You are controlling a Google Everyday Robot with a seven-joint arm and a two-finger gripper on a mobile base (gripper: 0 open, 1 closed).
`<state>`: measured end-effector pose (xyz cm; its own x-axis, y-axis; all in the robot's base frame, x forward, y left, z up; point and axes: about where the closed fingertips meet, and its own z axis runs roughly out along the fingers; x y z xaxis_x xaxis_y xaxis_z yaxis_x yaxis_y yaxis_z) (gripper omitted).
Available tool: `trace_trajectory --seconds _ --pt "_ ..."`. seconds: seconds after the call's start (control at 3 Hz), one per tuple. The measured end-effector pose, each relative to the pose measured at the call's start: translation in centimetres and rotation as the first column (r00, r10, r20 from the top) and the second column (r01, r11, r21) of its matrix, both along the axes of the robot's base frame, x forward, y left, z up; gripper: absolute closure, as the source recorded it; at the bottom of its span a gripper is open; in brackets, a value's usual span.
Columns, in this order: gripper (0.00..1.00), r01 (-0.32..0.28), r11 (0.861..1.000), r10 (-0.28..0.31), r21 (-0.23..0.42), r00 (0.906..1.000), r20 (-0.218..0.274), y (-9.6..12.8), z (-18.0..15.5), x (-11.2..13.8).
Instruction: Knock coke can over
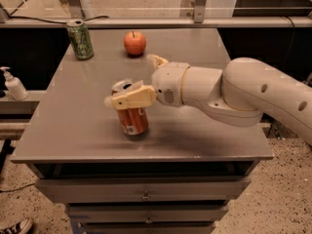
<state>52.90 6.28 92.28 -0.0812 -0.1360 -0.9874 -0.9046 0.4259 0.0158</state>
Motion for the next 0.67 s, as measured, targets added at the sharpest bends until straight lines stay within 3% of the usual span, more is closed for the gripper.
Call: trace_trajectory --seconds 0.67 --pt "0.00 0.080 0.995 -0.084 0.060 0.9944 0.064 2.8 4.0 5.4"
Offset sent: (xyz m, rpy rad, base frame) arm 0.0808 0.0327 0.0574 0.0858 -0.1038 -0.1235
